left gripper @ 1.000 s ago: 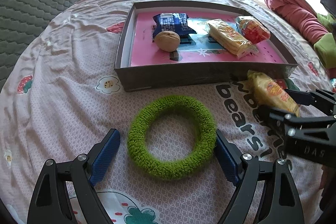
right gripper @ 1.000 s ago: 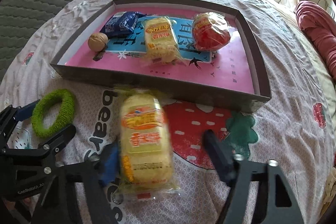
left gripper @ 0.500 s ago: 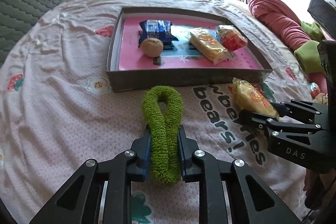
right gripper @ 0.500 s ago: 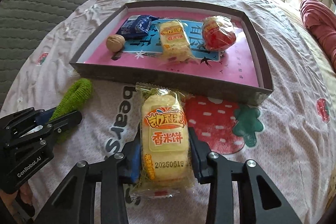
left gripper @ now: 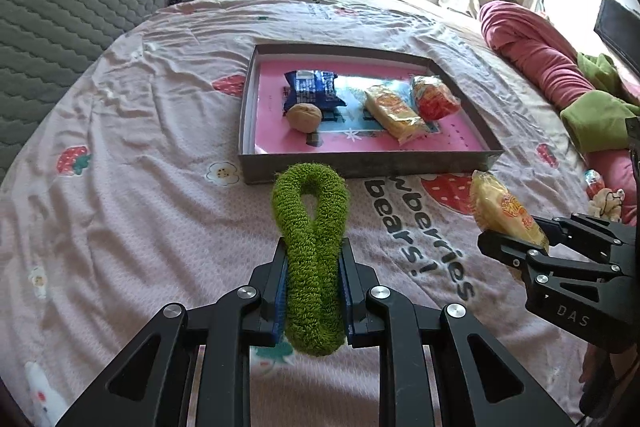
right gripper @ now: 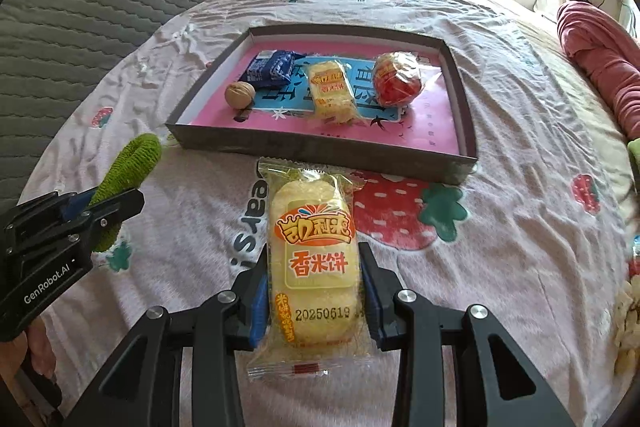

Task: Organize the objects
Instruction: 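Lift and carry the green ring and yellow cake packet with both grippers over the tray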

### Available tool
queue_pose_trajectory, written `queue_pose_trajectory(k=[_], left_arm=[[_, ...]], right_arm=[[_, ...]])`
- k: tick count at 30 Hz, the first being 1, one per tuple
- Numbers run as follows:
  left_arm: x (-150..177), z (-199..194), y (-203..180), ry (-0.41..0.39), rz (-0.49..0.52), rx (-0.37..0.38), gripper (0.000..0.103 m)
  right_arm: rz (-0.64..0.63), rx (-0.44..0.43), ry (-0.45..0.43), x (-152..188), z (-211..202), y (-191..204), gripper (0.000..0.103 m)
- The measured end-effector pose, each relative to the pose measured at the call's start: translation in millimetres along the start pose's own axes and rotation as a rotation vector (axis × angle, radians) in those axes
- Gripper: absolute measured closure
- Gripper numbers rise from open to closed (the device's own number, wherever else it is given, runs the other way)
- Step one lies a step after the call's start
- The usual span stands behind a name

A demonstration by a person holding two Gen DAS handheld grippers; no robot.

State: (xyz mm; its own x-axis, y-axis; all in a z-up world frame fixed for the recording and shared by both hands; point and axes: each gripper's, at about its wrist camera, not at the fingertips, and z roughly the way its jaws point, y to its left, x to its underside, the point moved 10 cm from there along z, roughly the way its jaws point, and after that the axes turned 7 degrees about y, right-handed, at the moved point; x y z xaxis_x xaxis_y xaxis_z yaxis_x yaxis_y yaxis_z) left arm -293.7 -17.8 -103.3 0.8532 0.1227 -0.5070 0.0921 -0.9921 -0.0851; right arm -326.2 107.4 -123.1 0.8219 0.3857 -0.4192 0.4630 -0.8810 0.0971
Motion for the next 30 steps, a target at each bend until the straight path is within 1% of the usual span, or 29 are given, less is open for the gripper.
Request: queue_pose_trajectory(k=[9, 14, 25, 30], left_arm=[[4.5, -44.7, -10.2, -0.032, 0.006, -0.020, 0.081], [5.5, -70.4, -25.2, -0.057, 0.021, -0.018, 0.081], [-6.9, -131.8, -46.2, -0.124, 0.046, -0.036, 0.081], [-12.5, -154.4, -51.2, -0.148, 0.056, -0.046, 0.080]], right_arm=[[0.011, -0.001, -0.037, 16.0, -42.0, 3.3, 0.064], [0.010, 0.004, -0.064, 20.4, -68.2, 2.7, 0.064], [0.008, 0.037, -0.167, 11.8, -145.2, -2.5, 0.064], [0.016, 0.038, -0.211, 8.6, -172.6, -3.3, 0.064]])
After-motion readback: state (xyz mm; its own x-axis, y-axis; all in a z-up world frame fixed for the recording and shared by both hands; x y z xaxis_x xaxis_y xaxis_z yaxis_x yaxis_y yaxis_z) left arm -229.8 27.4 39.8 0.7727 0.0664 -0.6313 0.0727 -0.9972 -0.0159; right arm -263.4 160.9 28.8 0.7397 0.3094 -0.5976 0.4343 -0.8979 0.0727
